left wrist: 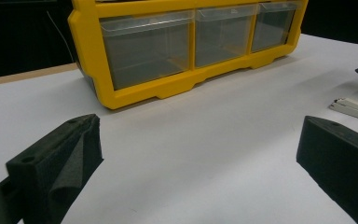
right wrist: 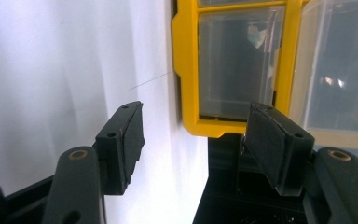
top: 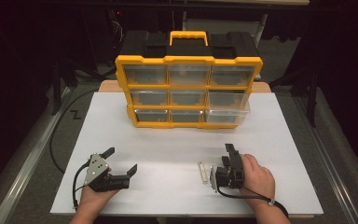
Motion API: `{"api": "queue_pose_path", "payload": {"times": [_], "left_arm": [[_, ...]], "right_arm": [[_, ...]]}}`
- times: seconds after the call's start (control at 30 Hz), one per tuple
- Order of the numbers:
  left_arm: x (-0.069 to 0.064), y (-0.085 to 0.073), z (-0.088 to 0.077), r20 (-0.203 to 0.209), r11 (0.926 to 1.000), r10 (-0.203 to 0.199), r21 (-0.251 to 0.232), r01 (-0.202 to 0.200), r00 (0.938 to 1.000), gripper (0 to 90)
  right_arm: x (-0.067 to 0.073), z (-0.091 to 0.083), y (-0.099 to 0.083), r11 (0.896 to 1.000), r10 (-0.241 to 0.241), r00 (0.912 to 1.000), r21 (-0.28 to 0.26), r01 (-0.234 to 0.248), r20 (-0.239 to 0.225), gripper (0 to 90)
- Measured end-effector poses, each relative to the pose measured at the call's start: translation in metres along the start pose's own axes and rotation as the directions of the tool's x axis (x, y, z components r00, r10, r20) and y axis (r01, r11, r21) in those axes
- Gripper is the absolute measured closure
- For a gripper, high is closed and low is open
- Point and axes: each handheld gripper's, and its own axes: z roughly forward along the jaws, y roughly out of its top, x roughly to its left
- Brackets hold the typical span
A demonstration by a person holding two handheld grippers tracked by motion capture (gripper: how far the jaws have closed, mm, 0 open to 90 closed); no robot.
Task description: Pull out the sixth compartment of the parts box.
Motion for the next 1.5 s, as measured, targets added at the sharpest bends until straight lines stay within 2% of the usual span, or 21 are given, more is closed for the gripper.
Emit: {"api": "queue_pose_path", "payload": {"times": [0.03,0.1,0.23,0.27,0.3,0.47,0.5,0.57,0.63,0.77,0.83,0.93,1.03,1.17,1.23,1.3,1.4,1.43,1.47,1.5], "left_arm": [[0.000,0.000,0.000,0.000,1.0000,-0.003,0.002,0.003,1.0000,0.9],[0.000,0.000,0.000,0.002,1.0000,-0.009,0.003,0.009,1.0000,0.8],[-0.002,0.000,0.000,0.001,1.0000,-0.005,0.005,0.005,1.0000,0.8],[-0.002,0.000,0.001,-0.001,1.0000,-0.005,0.005,0.005,1.0000,0.8],[-0.002,0.000,0.001,-0.005,1.0000,-0.004,0.004,0.004,1.0000,0.8],[-0.003,0.001,0.000,-0.014,1.0000,-0.003,0.001,0.003,0.9999,0.8],[-0.003,0.001,0.000,-0.015,1.0000,-0.002,0.001,0.002,0.9999,0.8],[-0.003,0.001,0.001,-0.013,1.0000,-0.004,0.005,0.004,0.9999,0.7],[-0.004,0.001,0.001,-0.034,1.0000,0.008,0.000,-0.008,0.9994,0.3],[-0.005,0.002,0.001,-0.048,0.9998,0.020,-0.005,-0.020,0.9987,0.3],[-0.005,0.002,0.001,-0.049,0.9997,0.025,0.002,-0.025,0.9985,0.3],[-0.004,0.001,0.002,-0.049,0.9997,0.024,0.007,-0.024,0.9985,0.3],[-0.005,0.001,0.003,-0.044,0.9997,0.024,0.010,-0.023,0.9988,0.3],[-0.005,0.000,0.005,-0.028,0.9996,0.012,0.025,-0.011,0.9995,0.3],[-0.005,-0.001,0.005,-0.028,0.9996,0.013,0.026,-0.013,0.9995,0.3],[-0.006,-0.001,0.006,-0.023,0.9996,0.011,0.027,-0.011,0.9997,0.3],[-0.006,-0.001,0.006,-0.021,0.9996,0.010,0.027,-0.009,0.9997,0.3],[-0.006,-0.001,0.006,-0.021,0.9996,0.008,0.027,-0.008,0.9997,0.3],[-0.006,-0.001,0.006,-0.023,0.9996,0.006,0.027,-0.006,0.9997,0.3],[-0.006,-0.001,0.006,-0.025,0.9996,0.005,0.029,-0.004,0.9997,0.3]], "right_arm": [[0.001,0.000,-0.001,1.000,-0.008,1.0000,0.001,0.008,0.005,38.8],[0.004,-0.002,-0.004,1.000,0.005,0.9999,0.011,-0.005,0.010,38.8],[0.003,-0.006,-0.012,1.000,0.011,0.9999,0.003,-0.011,0.002,37.1],[0.003,-0.007,-0.013,1.000,0.018,0.9998,0.014,-0.017,-0.006,35.6],[0.003,-0.006,-0.014,1.000,0.016,0.9999,0.000,-0.016,-0.003,33.8],[0.004,-0.005,-0.015,1.000,0.014,0.9992,0.004,-0.014,-0.038,22.4],[0.004,-0.005,-0.016,1.000,0.019,0.9995,0.006,-0.019,-0.024,19.8],[0.002,-0.005,-0.017,1.000,0.023,0.9993,0.001,-0.023,-0.031,16.1],[0.001,-0.005,-0.019,0.999,0.042,0.9984,0.012,-0.042,-0.037,11.2],[-0.001,-0.002,-0.021,0.999,0.054,0.9982,0.011,-0.053,-0.026,0.9],[-0.002,-0.002,-0.020,0.998,0.064,0.9978,0.020,-0.064,-0.017,0.8],[-0.005,-0.001,-0.019,0.996,0.088,0.9960,0.003,-0.087,-0.017,0.7],[-0.008,-0.003,-0.017,0.993,0.115,0.9934,-0.004,-0.115,0.004,0.7],[-0.010,-0.002,-0.019,0.983,0.182,0.9829,-0.016,-0.182,-0.028,0.7],[-0.012,-0.002,-0.022,0.970,0.239,0.9692,-0.020,-0.241,-0.058,0.7],[-0.012,-0.001,-0.024,0.961,0.276,0.9592,-0.011,-0.277,-0.060,0.7],[-0.013,0.000,-0.028,0.937,0.346,0.9338,-0.008,-0.348,-0.090,0.7],[-0.012,0.000,-0.029,0.922,0.385,0.9168,0.001,-0.387,-0.106,0.7],[-0.013,0.001,-0.031,0.922,0.386,0.9164,0.000,-0.388,-0.108,0.7],[-0.013,0.001,-0.032,0.910,0.412,0.9052,0.003,-0.414,-0.106,0.7]]}}
